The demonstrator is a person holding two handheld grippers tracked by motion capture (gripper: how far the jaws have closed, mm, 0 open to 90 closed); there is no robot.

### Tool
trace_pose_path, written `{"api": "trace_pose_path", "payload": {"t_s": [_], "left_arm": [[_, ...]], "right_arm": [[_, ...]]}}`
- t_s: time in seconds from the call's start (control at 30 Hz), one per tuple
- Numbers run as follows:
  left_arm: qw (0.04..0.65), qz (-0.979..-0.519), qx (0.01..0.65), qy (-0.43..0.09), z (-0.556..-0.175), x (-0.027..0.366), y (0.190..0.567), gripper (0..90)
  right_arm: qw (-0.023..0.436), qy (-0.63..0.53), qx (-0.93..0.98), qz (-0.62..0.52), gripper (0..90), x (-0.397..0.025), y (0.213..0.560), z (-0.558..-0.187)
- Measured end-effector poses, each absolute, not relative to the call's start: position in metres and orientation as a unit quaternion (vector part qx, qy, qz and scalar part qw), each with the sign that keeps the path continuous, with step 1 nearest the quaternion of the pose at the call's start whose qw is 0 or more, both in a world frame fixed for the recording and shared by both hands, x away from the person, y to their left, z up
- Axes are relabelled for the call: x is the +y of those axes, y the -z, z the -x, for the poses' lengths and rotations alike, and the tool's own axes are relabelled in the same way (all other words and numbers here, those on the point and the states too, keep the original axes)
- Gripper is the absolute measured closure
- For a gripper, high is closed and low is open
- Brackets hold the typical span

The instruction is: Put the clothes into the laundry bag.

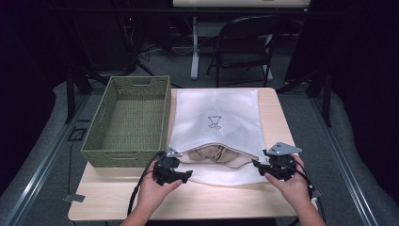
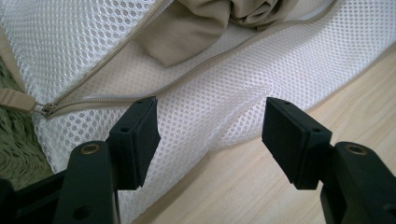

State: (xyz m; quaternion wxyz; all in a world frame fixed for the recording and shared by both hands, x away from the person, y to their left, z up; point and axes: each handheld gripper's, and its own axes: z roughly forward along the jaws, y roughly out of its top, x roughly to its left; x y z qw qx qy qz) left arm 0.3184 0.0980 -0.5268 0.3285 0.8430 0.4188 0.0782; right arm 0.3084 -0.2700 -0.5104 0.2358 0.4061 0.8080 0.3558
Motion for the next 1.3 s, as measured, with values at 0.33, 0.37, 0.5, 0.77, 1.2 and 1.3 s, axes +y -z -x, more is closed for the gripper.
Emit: {"api": "trace_pose_path", "payload": {"t_s": [0.33,0.37,0.5,0.77,1.2,1.3], "left_arm": [[0.331,-0.839,0.426,-0.078,-0.322,0.097,0.528,36.3],[0.328,-0.841,0.423,-0.08,-0.322,0.096,0.528,36.4],[0.324,-0.844,0.42,-0.081,-0.322,0.093,0.529,36.4],[0.322,-0.846,0.418,-0.076,-0.323,0.09,0.531,36.3],[0.313,-0.85,0.417,-0.074,-0.323,0.087,0.532,36.3],[0.312,-0.851,0.416,-0.075,-0.323,0.088,0.532,36.4]], "right_arm": [[0.211,-0.342,0.787,-0.467,38.8,-0.292,0.523,-0.313],[0.206,-0.345,0.786,-0.47,38.8,-0.293,0.525,-0.313],[0.191,-0.332,0.789,-0.481,38.4,-0.295,0.532,-0.315],[0.158,-0.327,0.791,-0.493,37.4,-0.298,0.542,-0.317],[0.111,-0.31,0.798,-0.504,35.6,-0.299,0.556,-0.322],[0.11,-0.309,0.8,-0.503,35.5,-0.297,0.557,-0.322]]}}
